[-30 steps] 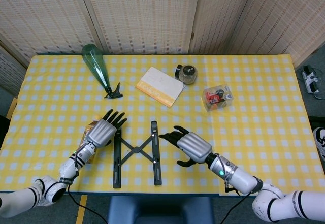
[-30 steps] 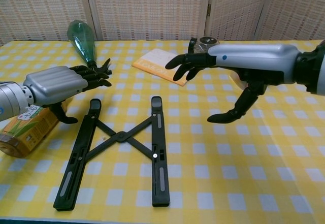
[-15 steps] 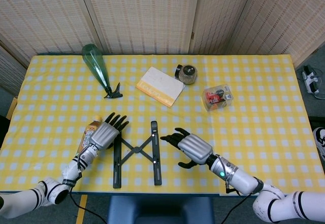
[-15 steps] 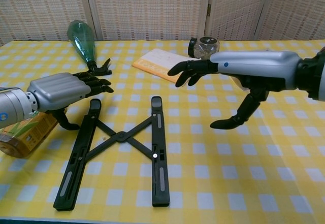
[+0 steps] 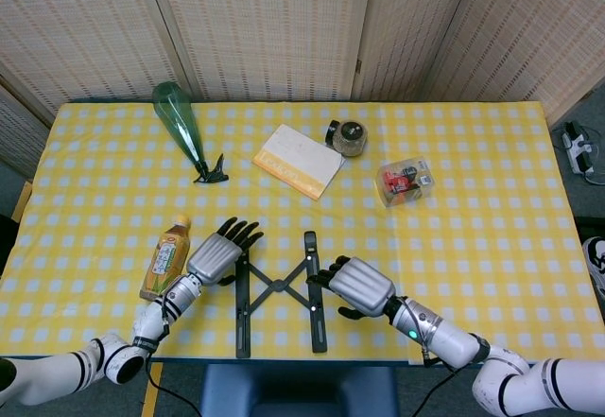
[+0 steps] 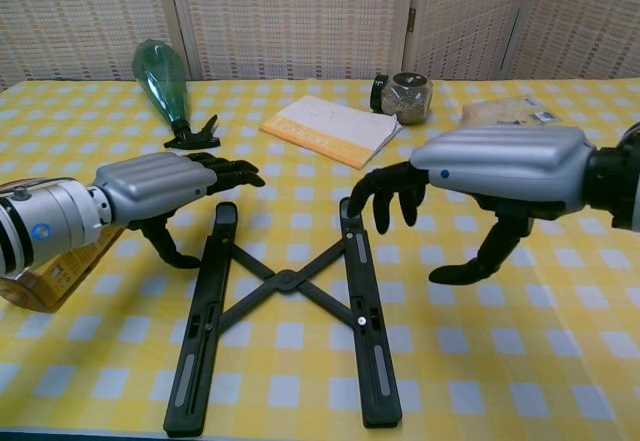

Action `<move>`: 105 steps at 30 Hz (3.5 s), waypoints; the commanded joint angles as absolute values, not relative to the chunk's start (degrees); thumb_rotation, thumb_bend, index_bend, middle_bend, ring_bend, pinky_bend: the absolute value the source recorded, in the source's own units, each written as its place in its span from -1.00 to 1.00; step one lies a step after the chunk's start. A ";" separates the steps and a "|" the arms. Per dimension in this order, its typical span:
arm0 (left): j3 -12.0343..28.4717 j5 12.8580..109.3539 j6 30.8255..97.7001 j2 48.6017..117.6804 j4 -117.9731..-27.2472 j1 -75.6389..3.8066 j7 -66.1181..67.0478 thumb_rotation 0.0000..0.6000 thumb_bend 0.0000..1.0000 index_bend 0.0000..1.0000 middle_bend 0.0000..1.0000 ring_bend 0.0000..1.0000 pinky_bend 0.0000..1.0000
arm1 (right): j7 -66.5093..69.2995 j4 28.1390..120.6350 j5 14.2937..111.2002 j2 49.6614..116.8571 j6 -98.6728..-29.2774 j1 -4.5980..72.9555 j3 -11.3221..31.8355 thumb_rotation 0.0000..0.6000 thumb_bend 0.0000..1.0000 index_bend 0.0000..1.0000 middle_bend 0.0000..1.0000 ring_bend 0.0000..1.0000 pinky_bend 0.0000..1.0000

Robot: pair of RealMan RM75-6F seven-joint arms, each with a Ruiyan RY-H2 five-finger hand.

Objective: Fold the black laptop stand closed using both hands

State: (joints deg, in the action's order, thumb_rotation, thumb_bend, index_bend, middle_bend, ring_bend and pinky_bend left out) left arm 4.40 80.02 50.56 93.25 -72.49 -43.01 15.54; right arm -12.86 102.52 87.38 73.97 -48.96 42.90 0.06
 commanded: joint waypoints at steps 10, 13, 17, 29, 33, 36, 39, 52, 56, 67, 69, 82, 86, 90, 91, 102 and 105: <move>5.47 77.41 49.35 94.08 -73.50 -44.16 16.70 1.00 -0.54 -1.00 -1.00 -1.00 -1.00 | -26.40 88.12 98.95 82.79 -58.05 39.26 -3.87 1.00 -0.71 0.10 0.50 0.63 0.72; 5.43 77.07 49.34 94.07 -73.52 -44.21 16.85 1.00 -0.54 -1.00 -1.00 -1.00 -1.00 | -26.89 84.34 101.14 85.42 -60.35 38.46 -4.38 1.00 -0.72 0.17 0.58 0.70 0.82; 5.39 76.55 49.20 94.00 -73.55 -44.24 16.70 1.00 -0.55 -1.00 -1.00 -1.00 -1.00 | -25.75 80.23 102.83 88.80 -62.48 37.78 -4.70 1.00 -0.73 0.21 0.64 0.75 0.87; 5.28 75.85 49.03 93.71 -74.01 -44.32 15.24 1.00 -0.55 -1.00 -1.00 -1.00 -1.00 | -25.16 72.49 104.52 96.03 -62.59 38.44 -4.27 1.00 -0.73 0.22 0.65 0.75 0.88; 5.23 75.79 49.00 93.79 -73.95 -44.43 15.00 1.00 -0.55 -1.00 -1.00 -1.00 -1.00 | -24.92 70.82 104.79 97.63 -62.68 38.82 -3.99 1.00 -0.73 0.22 0.65 0.75 0.88; 5.12 75.79 48.97 93.92 -73.83 -44.47 14.78 1.00 -0.54 -1.00 -1.00 -1.00 -1.00 | -24.93 69.79 104.90 98.51 -62.65 39.02 -3.94 1.00 -0.73 0.22 0.65 0.75 0.88; 4.96 75.81 48.95 94.05 -73.62 -44.50 14.66 1.00 -0.55 -1.00 -1.00 -1.00 -1.00 | -25.02 68.92 105.00 99.16 -62.48 39.22 -3.99 1.00 -0.73 0.22 0.65 0.75 0.88; 4.49 76.54 48.88 94.02 -75.19 -44.66 12.86 1.00 -0.57 -1.00 -1.00 -1.00 -1.00 | -24.81 66.60 105.58 101.68 -63.29 40.14 -3.53 1.00 -0.73 0.22 0.65 0.75 0.88; 4.67 76.47 48.80 94.14 -75.90 -44.92 12.93 1.00 -0.57 -1.00 -1.00 -1.00 -1.00 | -25.25 66.24 105.68 102.61 -63.46 40.45 -3.23 1.00 -0.73 0.23 0.65 0.75 0.88; 5.25 75.68 48.31 95.19 -78.07 -45.89 13.93 1.00 -0.57 -1.00 -1.00 -1.00 -1.00 | -26.36 65.09 104.94 105.47 -63.21 41.28 -2.03 1.00 -0.73 0.23 0.65 0.75 0.88; 5.33 75.57 48.29 95.40 -78.42 -46.06 14.21 1.00 -0.57 -1.00 -1.00 -1.00 -1.00 | -26.36 64.89 104.75 105.98 -63.04 41.45 -1.89 1.00 -0.73 0.23 0.65 0.75 0.88; 6.11 75.23 51.30 91.33 -81.31 -44.77 13.59 1.00 -0.58 -1.00 -1.00 -1.00 -1.00 | -26.97 71.98 104.93 101.16 -62.90 42.29 -2.24 1.00 -0.73 -0.02 0.46 0.59 0.84; 6.45 75.23 52.61 88.62 -82.85 -43.86 12.40 1.00 -0.58 -1.00 -1.00 -1.00 -1.00 | -26.75 81.10 101.98 95.71 -55.70 45.02 -1.42 1.00 -0.73 -0.40 0.10 0.32 0.61; 6.31 75.16 53.22 86.49 -84.26 -43.06 11.36 1.00 -0.58 -1.00 -1.00 -1.00 -1.00 | -28.39 91.06 94.57 89.05 -40.61 50.70 0.76 1.00 -0.73 -0.94 -0.52 -0.25 -0.17; 6.20 75.18 53.27 86.17 -84.46 -42.92 11.26 1.00 -0.58 -1.00 -1.00 -1.00 -1.00 | -29.38 92.42 92.54 88.05 -37.54 51.90 1.47 1.00 -0.73 -0.99 -0.66 -0.39 -0.34; 5.48 74.76 53.46 84.77 -84.84 -41.72 9.55 1.00 -0.60 -1.00 -1.00 -1.00 -1.00 | -45.93 94.20 74.02 88.35 -25.85 61.43 4.17 1.00 -0.74 -1.00 -1.00 -1.00 -1.00; 5.34 74.75 53.39 84.62 -84.22 -41.49 8.88 1.00 -0.60 -1.00 -1.00 -1.00 -1.00 | -48.73 94.05 70.07 89.42 -26.37 63.57 3.31 1.00 -0.74 -1.00 -1.00 -1.00 -1.00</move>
